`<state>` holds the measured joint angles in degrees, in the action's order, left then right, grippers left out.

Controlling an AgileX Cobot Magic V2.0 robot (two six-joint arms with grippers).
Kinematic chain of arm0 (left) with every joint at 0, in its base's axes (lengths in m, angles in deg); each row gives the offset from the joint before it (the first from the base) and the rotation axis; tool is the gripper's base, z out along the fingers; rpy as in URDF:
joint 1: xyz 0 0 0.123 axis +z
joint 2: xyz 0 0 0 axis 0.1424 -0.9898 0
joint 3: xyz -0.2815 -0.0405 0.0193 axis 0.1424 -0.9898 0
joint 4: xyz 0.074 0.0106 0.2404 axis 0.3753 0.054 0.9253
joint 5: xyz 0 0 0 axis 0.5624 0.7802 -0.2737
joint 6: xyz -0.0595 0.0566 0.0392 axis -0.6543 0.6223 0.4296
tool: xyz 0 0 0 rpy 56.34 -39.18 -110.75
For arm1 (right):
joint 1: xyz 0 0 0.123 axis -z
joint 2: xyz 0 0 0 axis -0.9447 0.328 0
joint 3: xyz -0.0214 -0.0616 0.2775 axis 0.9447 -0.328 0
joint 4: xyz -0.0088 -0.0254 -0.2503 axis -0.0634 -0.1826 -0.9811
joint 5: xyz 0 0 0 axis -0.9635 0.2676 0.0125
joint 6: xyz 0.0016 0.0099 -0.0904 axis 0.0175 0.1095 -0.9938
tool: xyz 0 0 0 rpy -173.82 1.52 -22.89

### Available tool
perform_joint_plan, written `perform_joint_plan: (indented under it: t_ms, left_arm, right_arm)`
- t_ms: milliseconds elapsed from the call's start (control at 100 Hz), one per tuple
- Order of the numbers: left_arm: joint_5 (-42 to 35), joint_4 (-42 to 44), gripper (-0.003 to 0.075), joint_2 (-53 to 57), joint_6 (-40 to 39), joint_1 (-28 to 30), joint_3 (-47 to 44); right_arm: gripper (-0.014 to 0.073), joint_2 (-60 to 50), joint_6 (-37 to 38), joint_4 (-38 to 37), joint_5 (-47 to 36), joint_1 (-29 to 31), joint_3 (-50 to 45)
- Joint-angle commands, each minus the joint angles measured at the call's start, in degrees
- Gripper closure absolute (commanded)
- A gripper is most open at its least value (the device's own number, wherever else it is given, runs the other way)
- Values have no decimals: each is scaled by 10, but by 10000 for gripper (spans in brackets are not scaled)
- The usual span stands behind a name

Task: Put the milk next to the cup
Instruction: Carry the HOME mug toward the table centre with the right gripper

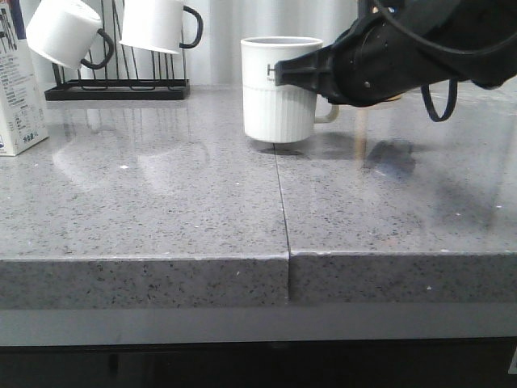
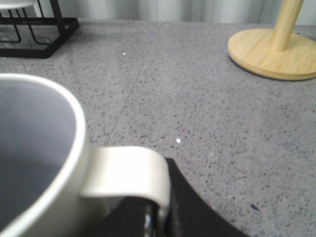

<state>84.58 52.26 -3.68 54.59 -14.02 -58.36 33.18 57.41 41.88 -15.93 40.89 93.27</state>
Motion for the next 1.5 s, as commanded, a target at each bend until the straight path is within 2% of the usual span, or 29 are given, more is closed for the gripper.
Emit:
perform_joint_plan:
  t_ms: [0,530,670,860,960,1490]
  left_arm:
    - [-42,-2,741,19,-4,1,-30]
    - [-42,-2,741,19,-4,1,-30]
    - [-42,-2,741,19,-4,1,-30]
    - [-42,-2,741,19,-4,1,-30]
    - [-42,-2,741,19,-4,1,-30]
    - [-42,-2,741,19,-4,1,-30]
  right_arm:
    - [705,-25,-8,-6,-50,-5,18]
    - [697,-10,-8,-4,-44,-7,17]
    - [608,-9,-8,-3,-33,-8,17]
    - [378,-9,-8,-3,-28,-8,16]
    - [314,-9,-8,-3,-28,-8,12]
    - [316,-97,3,-2,-36,-8,-80]
